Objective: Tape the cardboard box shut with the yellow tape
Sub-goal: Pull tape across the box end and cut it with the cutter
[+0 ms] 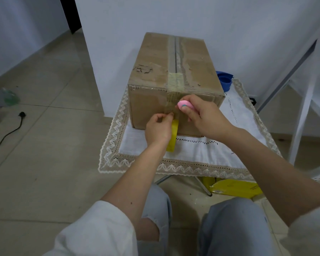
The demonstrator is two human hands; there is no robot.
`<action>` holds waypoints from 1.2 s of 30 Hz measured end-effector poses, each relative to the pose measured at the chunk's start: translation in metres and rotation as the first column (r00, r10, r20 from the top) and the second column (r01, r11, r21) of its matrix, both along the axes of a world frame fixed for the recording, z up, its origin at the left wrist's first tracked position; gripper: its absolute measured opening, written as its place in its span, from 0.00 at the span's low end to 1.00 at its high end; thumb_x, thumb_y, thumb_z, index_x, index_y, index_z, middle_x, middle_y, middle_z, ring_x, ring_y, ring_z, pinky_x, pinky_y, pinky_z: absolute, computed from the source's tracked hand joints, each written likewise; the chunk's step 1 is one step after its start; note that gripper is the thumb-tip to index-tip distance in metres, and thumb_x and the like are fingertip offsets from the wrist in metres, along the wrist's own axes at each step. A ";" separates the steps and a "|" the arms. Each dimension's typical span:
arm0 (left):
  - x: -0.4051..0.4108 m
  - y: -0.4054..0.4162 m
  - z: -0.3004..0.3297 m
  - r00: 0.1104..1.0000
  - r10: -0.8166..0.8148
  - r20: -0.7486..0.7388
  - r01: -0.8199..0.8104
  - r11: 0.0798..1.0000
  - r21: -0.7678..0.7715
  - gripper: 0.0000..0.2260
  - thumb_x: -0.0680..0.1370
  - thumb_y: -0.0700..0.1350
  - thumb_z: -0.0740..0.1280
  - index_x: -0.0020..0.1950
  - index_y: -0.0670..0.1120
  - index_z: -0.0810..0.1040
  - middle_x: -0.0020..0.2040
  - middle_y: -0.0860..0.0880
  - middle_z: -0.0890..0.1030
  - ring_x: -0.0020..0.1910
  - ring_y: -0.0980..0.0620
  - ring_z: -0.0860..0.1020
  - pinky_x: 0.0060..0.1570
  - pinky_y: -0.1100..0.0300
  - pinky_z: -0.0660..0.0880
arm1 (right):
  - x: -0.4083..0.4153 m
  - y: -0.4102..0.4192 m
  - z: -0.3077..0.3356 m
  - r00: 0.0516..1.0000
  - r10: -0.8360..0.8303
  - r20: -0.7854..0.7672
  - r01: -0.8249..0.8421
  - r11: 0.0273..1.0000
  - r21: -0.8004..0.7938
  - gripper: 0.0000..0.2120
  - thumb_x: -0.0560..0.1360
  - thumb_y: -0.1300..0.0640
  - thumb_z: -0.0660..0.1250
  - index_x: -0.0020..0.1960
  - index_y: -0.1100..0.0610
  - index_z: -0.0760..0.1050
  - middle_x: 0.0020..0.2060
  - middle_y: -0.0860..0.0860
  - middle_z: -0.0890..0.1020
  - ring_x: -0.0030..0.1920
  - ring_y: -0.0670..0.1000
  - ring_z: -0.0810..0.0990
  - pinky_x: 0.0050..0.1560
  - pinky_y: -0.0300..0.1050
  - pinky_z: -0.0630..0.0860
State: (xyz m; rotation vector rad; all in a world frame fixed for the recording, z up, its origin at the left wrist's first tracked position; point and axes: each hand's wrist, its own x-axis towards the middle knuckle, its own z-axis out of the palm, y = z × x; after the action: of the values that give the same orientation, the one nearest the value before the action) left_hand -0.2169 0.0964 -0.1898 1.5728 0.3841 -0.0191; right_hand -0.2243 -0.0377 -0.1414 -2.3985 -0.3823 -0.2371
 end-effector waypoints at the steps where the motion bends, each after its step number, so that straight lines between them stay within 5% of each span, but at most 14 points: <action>1: -0.001 0.000 0.000 1.000 -0.008 -0.013 0.008 1.000 0.000 0.09 0.74 0.53 0.68 0.47 0.49 0.81 0.46 0.52 0.82 0.45 0.51 0.78 0.48 0.56 0.73 | 0.000 0.000 0.000 1.000 0.002 0.005 -0.002 1.000 -0.008 0.09 0.80 0.50 0.60 0.56 0.52 0.74 0.38 0.49 0.81 0.37 0.49 0.79 0.40 0.30 0.70; 6: -0.006 0.000 -0.003 0.999 -0.020 -0.036 0.020 1.000 0.005 0.10 0.74 0.53 0.67 0.49 0.50 0.81 0.49 0.50 0.82 0.47 0.49 0.78 0.50 0.54 0.74 | 0.003 0.001 0.001 1.000 0.011 0.019 -0.011 1.000 -0.019 0.09 0.80 0.50 0.59 0.56 0.51 0.74 0.46 0.51 0.84 0.39 0.47 0.79 0.47 0.43 0.76; 15: -0.009 -0.002 -0.005 0.999 0.030 -0.016 -0.031 0.996 -0.081 0.09 0.75 0.51 0.69 0.46 0.47 0.80 0.44 0.51 0.81 0.39 0.55 0.75 0.44 0.58 0.71 | 0.007 0.003 0.002 0.990 0.106 0.095 -0.083 0.973 -0.216 0.11 0.79 0.53 0.63 0.57 0.56 0.78 0.49 0.51 0.81 0.50 0.50 0.78 0.54 0.45 0.74; 22: -0.017 -0.004 -0.007 1.000 0.024 -0.005 -0.024 0.994 -0.106 0.07 0.76 0.50 0.65 0.48 0.48 0.80 0.41 0.53 0.79 0.39 0.54 0.74 0.42 0.57 0.70 | 0.005 0.005 0.003 0.996 0.055 0.064 -0.036 0.963 -0.269 0.09 0.77 0.52 0.65 0.55 0.54 0.73 0.45 0.49 0.83 0.46 0.53 0.80 0.44 0.46 0.73; 36: -0.014 -0.004 -0.007 1.000 0.028 -0.002 -0.028 0.997 -0.071 0.09 0.78 0.50 0.63 0.50 0.49 0.80 0.45 0.51 0.81 0.42 0.53 0.77 0.44 0.56 0.73 | -0.008 0.020 -0.008 0.958 0.109 0.265 0.001 0.924 -0.382 0.09 0.77 0.57 0.66 0.56 0.60 0.77 0.52 0.55 0.76 0.45 0.57 0.80 0.42 0.56 0.79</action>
State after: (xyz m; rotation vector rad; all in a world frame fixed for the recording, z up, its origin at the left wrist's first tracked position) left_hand -0.2310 0.0927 -0.1971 1.4972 0.4019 -0.0114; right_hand -0.2321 -0.0180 -0.1490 -2.7347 -0.6801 -0.5261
